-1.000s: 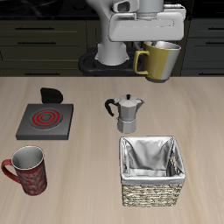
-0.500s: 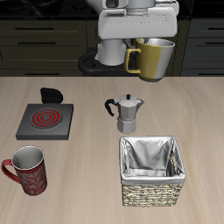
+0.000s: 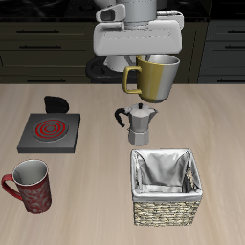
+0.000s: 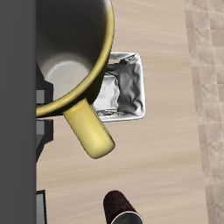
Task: Place the white and yellow mug in the basket
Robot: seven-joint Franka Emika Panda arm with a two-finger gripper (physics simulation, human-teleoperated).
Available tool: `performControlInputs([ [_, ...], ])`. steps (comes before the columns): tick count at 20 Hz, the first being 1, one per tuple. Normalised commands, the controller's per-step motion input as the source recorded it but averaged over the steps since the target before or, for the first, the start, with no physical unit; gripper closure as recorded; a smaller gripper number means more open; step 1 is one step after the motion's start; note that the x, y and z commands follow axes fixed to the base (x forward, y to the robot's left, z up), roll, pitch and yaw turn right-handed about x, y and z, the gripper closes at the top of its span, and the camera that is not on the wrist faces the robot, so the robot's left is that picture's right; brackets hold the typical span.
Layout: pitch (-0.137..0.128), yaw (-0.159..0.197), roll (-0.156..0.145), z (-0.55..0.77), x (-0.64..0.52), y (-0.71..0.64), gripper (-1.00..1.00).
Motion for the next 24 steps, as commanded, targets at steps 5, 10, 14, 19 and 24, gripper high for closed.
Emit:
performControlInputs([
  [5, -0.002, 0.033, 0.02, -0.19, 0.23, 0.02, 1.0],
  [10, 0.02, 0.026, 0.014, -0.23, 0.32, 0.01, 1.0],
  [14, 0.012, 0.008, -0.023, -0.19, 0.25, -0.08, 1.0],
  [19, -0.003, 0.005, -0.01, -0.1, 0.15, -0.07, 1.0],
  [24, 0.009, 0.023, 0.01, -0.24, 0.16, 0.14, 1.0],
])
